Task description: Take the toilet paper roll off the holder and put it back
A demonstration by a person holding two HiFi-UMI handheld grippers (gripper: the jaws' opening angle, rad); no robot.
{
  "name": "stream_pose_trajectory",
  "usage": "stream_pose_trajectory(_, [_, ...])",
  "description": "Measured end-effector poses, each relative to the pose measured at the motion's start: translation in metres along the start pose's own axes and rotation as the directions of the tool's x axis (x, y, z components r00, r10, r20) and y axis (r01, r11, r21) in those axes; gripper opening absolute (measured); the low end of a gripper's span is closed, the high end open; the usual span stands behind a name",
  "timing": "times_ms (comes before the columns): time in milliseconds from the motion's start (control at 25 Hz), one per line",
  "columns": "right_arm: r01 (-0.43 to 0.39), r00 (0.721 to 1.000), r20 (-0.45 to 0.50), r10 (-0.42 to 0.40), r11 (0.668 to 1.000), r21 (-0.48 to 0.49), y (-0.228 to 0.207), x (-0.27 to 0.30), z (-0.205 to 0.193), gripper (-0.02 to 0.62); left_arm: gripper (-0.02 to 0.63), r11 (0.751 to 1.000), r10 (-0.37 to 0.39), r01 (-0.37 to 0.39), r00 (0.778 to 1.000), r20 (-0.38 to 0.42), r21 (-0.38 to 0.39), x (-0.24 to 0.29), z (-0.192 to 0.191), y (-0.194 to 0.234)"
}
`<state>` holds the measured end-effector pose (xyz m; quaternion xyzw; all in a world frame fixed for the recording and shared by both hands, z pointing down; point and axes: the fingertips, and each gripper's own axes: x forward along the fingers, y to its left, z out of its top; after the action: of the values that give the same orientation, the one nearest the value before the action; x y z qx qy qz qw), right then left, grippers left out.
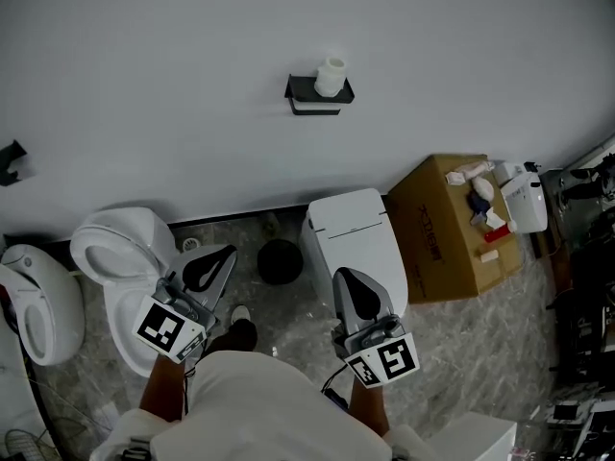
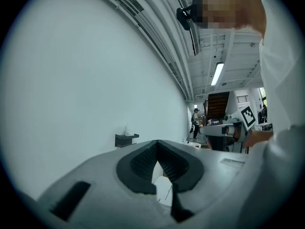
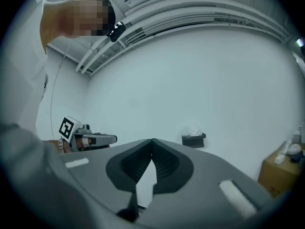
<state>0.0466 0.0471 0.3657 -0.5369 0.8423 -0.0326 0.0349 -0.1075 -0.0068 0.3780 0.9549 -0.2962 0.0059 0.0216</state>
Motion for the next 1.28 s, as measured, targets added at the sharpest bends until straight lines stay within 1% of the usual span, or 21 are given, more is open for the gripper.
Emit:
stream_pose_trajectory(200, [0.050,0.999,0.011,-0.050,0.999,0.002,-0.022,0.051,0.001,0.006,0.005,0.999,-0.035,0.035,0.999,-0.009,-0.017,0.033,-0.004,0.047])
stream_pose_trajectory(360, [0.081,0.997,-0.003,-0.081,0.997,0.010,-0.041,0.067,-0.001,0.006,0.005,0.998,-0.058,0.058,0.998,0.004,-0.027,0.055,0.001,0.064])
stream_pose_trajectory(480, [0.088,0.996,-0.010,-0.088,0.996,0.016,-0.057,0.078,-0.002,0.006,0.005,0.998,-0.061,0.061,0.998,-0.008,-0.033,0.072,-0.001,0.074])
stream_pose_trajectory(680, [0.055,0.998,-0.003,-0.055,0.998,0.021,-0.082,0.096,0.003,0.006,0.005,0.999,-0.033,0.032,0.999,-0.021,-0.017,0.097,0.000,0.078])
stream_pose_trajectory(880, [0.029,0.999,0.044,-0.030,1.000,0.009,-0.102,0.109,0.025,0.006,0.005,1.000,-0.015,0.015,1.000,-0.014,-0.014,0.116,0.007,0.079])
stream_pose_trajectory(1120, [0.043,0.999,0.026,-0.043,0.999,0.010,-0.127,0.121,0.023,0.008,0.005,1.000,0.001,-0.002,1.000,-0.020,-0.016,0.131,0.005,0.084])
stream_pose_trajectory(1280, [0.040,0.998,0.039,-0.039,0.999,-0.034,-0.140,0.136,0.035,0.008,0.005,1.000,0.016,-0.016,1.000,-0.024,-0.015,0.136,0.004,0.092])
